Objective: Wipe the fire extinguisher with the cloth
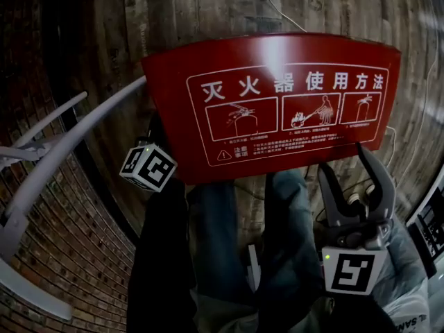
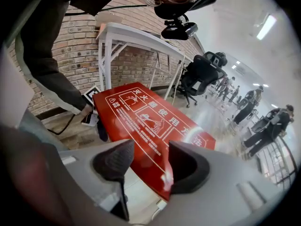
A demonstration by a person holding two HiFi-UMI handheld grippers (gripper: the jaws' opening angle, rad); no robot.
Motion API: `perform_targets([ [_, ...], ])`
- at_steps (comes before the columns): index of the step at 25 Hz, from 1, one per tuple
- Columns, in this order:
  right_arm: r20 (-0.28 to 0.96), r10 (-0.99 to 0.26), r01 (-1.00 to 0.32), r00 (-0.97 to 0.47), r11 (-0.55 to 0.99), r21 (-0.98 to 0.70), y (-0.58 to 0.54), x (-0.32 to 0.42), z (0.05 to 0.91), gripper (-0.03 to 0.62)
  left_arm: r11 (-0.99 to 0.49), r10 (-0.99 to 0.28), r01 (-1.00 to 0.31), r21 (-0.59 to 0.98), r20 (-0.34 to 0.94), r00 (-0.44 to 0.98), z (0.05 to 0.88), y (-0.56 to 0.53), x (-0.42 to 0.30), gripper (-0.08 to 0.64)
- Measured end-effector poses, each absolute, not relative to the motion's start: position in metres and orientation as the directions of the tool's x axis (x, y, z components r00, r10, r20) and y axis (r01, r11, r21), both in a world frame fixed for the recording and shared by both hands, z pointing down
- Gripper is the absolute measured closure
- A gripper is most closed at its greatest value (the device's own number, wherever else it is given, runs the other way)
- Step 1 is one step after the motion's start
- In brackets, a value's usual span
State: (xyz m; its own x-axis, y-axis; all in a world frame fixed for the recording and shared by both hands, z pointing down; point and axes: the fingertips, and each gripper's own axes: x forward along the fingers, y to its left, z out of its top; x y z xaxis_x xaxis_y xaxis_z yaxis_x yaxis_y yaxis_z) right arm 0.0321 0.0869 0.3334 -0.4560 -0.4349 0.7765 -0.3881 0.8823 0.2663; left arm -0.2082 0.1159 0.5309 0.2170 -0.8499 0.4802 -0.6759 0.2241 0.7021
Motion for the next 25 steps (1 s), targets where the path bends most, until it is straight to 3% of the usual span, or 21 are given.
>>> perform_targets([
  [1,0.779,-0.415,-0.380,-0.469,0.892,0.246,0.086,0.026,0.333,0.364,0.209,-0.857,-0.684,0.699,0.468,0.216,0.516,0.116,-0.207,0.508],
  [3,0.787,-0.377,-0.366,-0.489,0.907,0.207,0.089,0.010,0.331,0.432,0.174,-0.868,-0.706,0.686,0.446,0.219,0.486,0.120,-0.201,0.508],
  [5,0.790,-0.336,-0.352,-0.512,0.922,0.164,0.099,-0.012,0.324,0.588,0.152,-0.884,-0.715,0.682,0.418,0.211,0.458,0.126,-0.194,0.508],
  [9,0.796,-0.212,-0.273,-0.567,0.960,0.062,0.132,-0.061,0.322,0.592,0.160,-0.925,-0.678,0.718,0.349,0.151,0.411,0.140,-0.195,0.511],
  [15,0.802,-0.130,-0.190,-0.583,0.982,0.021,0.158,-0.099,0.332,0.592,0.118,-0.949,-0.676,0.727,0.282,0.138,0.387,0.139,-0.203,0.511],
  [25,0.788,-0.214,-0.249,-0.577,0.965,0.080,0.146,-0.091,0.336,0.592,-0.088,-0.943,-0.685,0.724,0.161,0.291,0.353,0.142,-0.200,0.509],
])
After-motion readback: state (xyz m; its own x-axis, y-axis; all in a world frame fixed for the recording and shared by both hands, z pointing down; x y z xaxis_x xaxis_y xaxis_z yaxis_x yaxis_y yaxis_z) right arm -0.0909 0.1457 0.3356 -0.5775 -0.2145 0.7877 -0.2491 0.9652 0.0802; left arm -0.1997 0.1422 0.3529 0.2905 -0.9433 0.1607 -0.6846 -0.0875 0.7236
